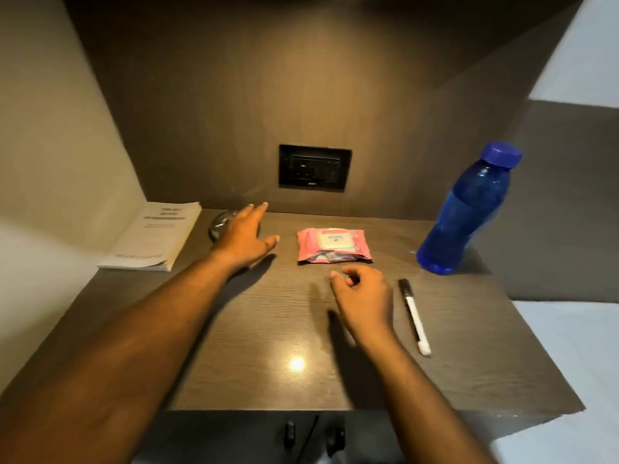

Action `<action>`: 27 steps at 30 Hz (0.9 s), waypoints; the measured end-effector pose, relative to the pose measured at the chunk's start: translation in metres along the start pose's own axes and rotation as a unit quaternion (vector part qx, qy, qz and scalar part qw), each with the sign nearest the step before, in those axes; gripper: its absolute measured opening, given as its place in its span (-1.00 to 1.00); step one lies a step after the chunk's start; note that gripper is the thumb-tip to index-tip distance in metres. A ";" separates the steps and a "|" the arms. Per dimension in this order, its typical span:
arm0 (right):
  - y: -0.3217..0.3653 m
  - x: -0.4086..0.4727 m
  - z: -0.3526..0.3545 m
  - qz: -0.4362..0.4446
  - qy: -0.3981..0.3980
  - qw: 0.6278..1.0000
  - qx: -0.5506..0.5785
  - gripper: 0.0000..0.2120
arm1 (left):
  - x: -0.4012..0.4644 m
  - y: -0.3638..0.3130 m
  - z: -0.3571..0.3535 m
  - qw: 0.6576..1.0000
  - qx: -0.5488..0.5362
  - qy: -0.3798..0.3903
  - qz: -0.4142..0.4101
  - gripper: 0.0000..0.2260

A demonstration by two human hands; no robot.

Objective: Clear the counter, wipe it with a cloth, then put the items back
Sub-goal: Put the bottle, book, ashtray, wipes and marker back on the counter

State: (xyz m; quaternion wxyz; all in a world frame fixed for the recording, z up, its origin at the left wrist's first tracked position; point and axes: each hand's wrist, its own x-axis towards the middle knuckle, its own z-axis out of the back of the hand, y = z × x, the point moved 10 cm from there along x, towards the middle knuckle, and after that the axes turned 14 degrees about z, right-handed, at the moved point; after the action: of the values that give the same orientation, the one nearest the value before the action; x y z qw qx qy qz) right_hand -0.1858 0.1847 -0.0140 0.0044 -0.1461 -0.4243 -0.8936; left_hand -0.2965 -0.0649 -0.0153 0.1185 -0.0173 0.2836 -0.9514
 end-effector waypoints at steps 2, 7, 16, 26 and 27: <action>0.034 0.005 -0.051 0.024 0.057 0.998 0.029 -0.78 | 0.001 0.050 0.035 0.997 -0.002 -0.045 0.056 -0.36; 0.099 -0.003 -0.191 0.003 0.222 0.972 0.083 -0.57 | -0.018 0.179 0.092 0.975 0.026 -0.081 0.204 -0.53; 0.141 -0.004 -0.301 -0.216 0.206 0.917 0.265 -0.78 | -0.042 0.218 0.106 0.970 0.058 -0.045 0.231 -0.58; 0.162 -0.065 -0.238 -0.096 0.286 0.915 0.266 -0.85 | -0.124 0.225 0.125 0.963 -0.150 -0.018 0.224 -0.37; 0.154 -0.068 -0.216 -0.087 0.268 0.923 0.263 -0.84 | -0.131 0.212 0.122 0.959 -0.189 -0.008 0.211 -0.36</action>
State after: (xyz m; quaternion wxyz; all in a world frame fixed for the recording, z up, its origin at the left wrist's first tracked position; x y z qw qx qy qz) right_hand -0.1559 -0.0862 -0.0444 0.0786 0.1430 -0.6380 -0.7525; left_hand -0.1111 -0.2713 -0.0232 0.3135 0.0130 0.4547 -0.8336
